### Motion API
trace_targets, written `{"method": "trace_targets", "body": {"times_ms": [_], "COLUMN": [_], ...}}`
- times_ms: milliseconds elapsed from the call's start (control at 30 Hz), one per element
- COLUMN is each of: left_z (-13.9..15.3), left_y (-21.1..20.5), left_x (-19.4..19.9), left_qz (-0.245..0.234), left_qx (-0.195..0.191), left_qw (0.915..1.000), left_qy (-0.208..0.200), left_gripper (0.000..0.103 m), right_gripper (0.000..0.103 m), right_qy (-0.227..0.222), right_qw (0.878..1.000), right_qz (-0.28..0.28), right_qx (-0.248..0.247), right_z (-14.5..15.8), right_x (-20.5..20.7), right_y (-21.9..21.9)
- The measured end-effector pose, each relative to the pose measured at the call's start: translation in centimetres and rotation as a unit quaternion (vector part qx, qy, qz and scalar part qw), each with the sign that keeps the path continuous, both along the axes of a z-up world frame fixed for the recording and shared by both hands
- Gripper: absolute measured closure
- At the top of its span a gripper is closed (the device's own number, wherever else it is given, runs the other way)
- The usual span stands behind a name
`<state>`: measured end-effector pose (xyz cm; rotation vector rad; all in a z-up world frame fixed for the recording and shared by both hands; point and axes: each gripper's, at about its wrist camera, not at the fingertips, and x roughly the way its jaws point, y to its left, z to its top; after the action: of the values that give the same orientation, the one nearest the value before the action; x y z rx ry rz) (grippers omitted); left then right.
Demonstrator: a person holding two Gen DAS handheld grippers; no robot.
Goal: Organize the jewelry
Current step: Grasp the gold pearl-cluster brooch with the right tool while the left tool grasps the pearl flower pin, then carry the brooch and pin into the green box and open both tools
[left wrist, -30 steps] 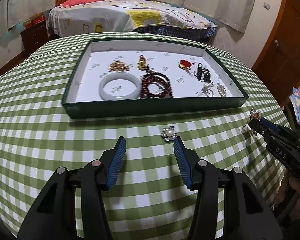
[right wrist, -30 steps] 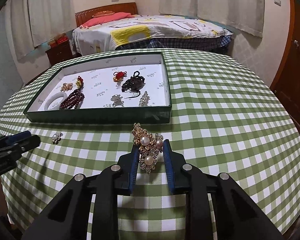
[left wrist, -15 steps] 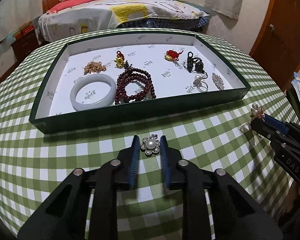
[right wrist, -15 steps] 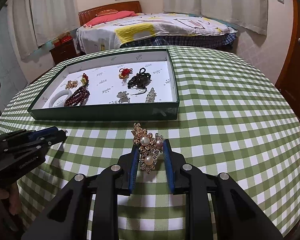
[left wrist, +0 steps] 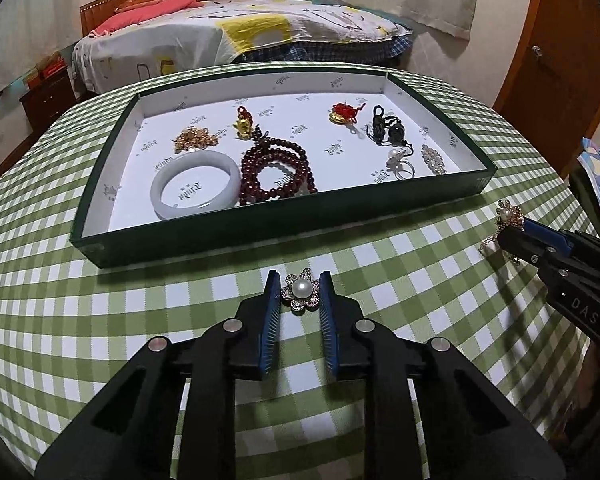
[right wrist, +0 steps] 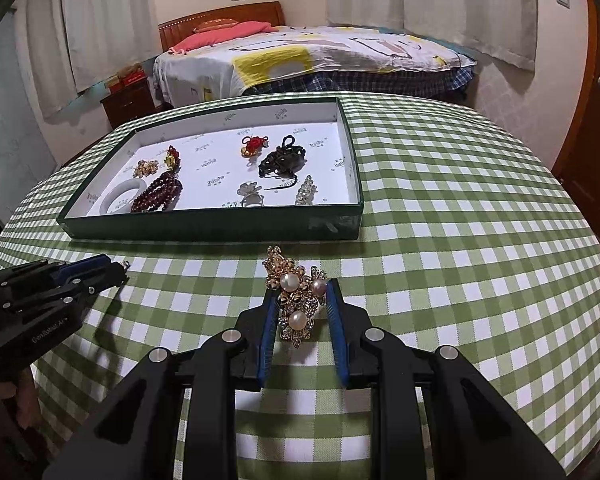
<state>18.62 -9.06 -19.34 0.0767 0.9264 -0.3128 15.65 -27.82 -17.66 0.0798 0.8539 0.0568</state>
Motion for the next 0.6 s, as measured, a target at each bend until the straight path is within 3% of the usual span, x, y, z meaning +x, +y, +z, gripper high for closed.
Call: {"method": "trace_targets", "body": {"times_ms": [600], "left_z": [2.1], "left_y": [1.3], "left_x": [-1.5], "left_qz": [0.010], "left_qx": [-0.008], "left_qw": [0.9996], "left_qy": [-0.024], "left_gripper": [0.083], "right_gripper": [0.078], "right_qy": [-0.024], "right_qw": [1.000], "right_qz": [0.018], "right_qx": [-0.007], "right_z": [2.1], "right_x": [-1.1], "right_y": [1.6]}}
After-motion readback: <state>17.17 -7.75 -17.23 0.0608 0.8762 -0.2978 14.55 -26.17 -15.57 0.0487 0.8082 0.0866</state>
